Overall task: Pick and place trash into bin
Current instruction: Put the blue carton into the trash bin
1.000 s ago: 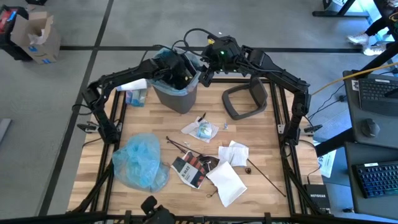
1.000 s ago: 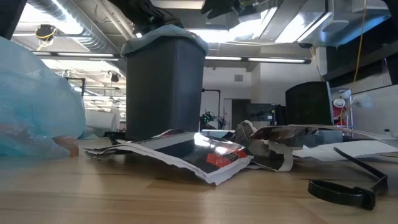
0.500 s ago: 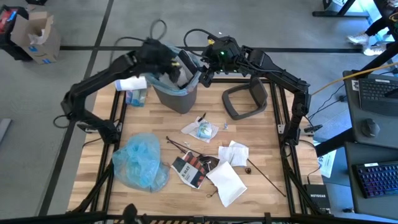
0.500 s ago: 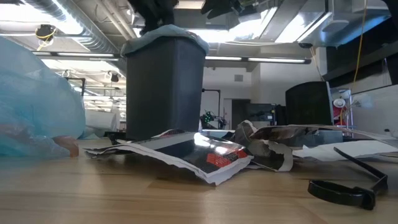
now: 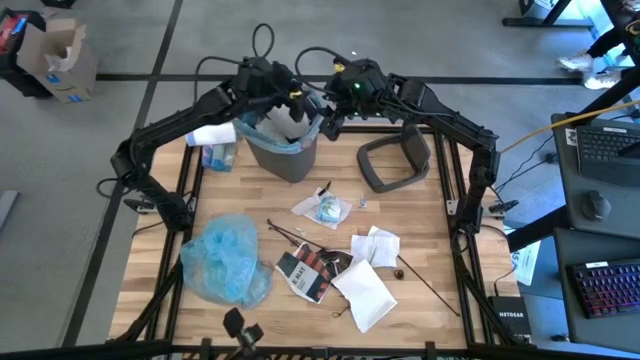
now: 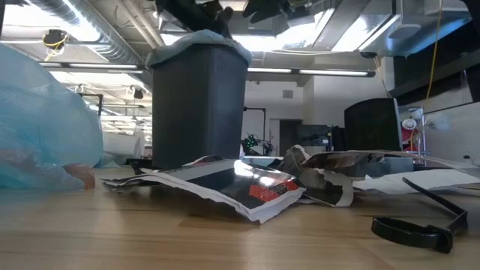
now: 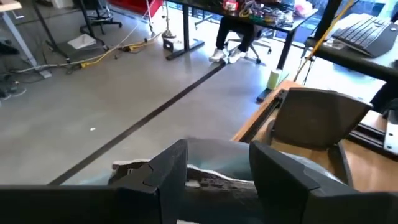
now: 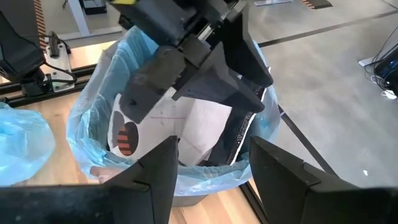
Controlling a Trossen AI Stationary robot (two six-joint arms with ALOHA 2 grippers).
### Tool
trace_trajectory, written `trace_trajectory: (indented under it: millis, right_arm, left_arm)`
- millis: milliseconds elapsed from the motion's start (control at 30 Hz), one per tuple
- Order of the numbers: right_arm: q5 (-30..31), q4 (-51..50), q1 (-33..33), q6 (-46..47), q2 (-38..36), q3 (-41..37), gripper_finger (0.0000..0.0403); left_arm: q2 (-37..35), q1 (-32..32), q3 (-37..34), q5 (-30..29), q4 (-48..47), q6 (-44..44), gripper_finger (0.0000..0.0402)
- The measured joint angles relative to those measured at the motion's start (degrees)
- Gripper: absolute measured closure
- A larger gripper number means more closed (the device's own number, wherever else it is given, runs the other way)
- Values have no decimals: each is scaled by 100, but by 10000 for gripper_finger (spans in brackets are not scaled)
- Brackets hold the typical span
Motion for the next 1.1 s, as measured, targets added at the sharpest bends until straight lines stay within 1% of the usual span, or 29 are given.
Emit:
trace_trajectory:
  millis: [67,267,467,533,700,800,933,1100]
  right_arm:
    - [4,-36,31,6,0,0,217]
    - [4,-77,75,5,0,-2,217]
    - [3,-74,75,4,0,-2,217]
    - [4,-74,75,4,0,-2,217]
    - [4,-63,75,5,0,-2,217]
    - [4,-62,75,4,0,-2,217]
    - [4,-57,73,6,0,-2,217]
    - [3,-33,73,6,0,-2,217]
  left_arm:
    - [29,4,0,-1,-108,7,235]
    - [29,1,-141,-39,-856,155,235]
    - [37,12,-453,-146,-1021,129,235]
    - [-8,8,-455,-149,-923,108,235]
    - [-412,-18,-439,-134,-141,-14,235]
    - [-467,-1,-435,-144,179,45,235]
    - [-333,107,-444,-145,566,172,235]
    - [34,258,-455,-153,515,212,235]
